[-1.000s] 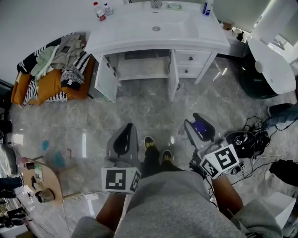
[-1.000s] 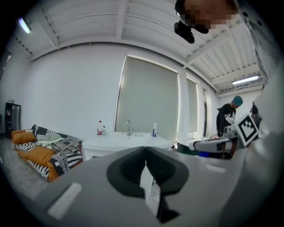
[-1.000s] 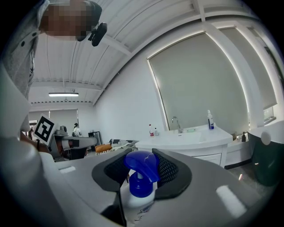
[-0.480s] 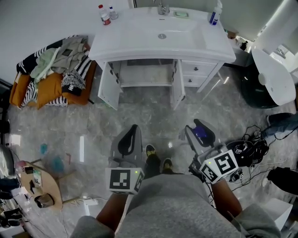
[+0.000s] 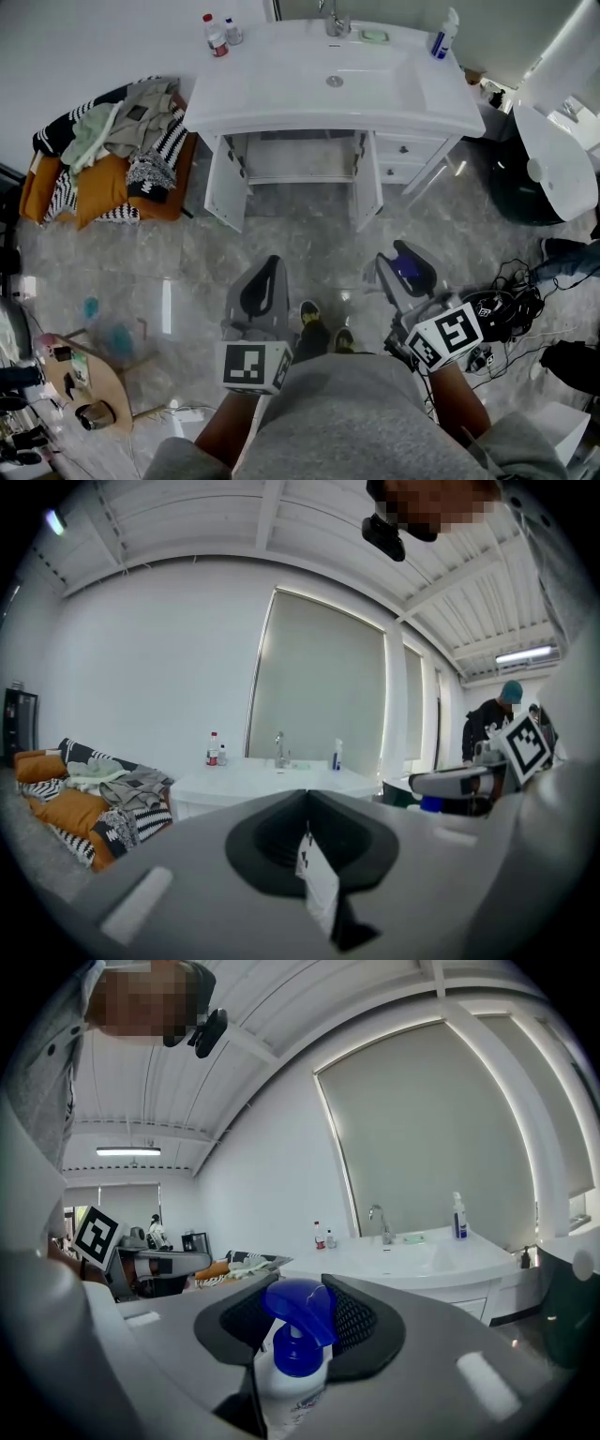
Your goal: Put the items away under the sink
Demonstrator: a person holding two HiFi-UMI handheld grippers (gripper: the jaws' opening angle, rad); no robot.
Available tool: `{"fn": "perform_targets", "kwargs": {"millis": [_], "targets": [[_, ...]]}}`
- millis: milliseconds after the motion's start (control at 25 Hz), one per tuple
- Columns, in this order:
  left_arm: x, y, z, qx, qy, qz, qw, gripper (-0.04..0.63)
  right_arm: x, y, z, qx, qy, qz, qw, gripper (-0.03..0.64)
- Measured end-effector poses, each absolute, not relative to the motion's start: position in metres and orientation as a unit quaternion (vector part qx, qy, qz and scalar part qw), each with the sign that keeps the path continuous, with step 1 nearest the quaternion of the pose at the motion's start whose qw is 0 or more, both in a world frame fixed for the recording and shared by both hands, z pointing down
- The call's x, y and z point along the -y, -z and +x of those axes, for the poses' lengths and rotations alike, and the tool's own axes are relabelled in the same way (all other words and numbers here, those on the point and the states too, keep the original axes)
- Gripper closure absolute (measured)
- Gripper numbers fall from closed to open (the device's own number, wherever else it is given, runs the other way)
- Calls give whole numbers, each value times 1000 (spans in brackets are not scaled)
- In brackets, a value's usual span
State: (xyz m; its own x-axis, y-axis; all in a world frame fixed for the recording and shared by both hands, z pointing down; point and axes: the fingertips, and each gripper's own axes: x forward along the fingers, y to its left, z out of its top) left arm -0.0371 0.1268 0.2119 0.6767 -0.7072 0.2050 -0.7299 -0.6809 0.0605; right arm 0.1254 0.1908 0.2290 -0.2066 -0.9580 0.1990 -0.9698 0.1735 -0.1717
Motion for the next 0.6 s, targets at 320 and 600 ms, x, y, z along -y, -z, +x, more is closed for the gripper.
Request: {"fn": "perform_targets", "kwargs": {"millis": [320,600], "targets": [[-93,-212,-43,384,-78,917,70,583,-163,-224,118,760,-126,637,29,471],[-72,-215,-56,378,-77,920,71,583,-140,-223,106,760,-122,638,30,471]]}}
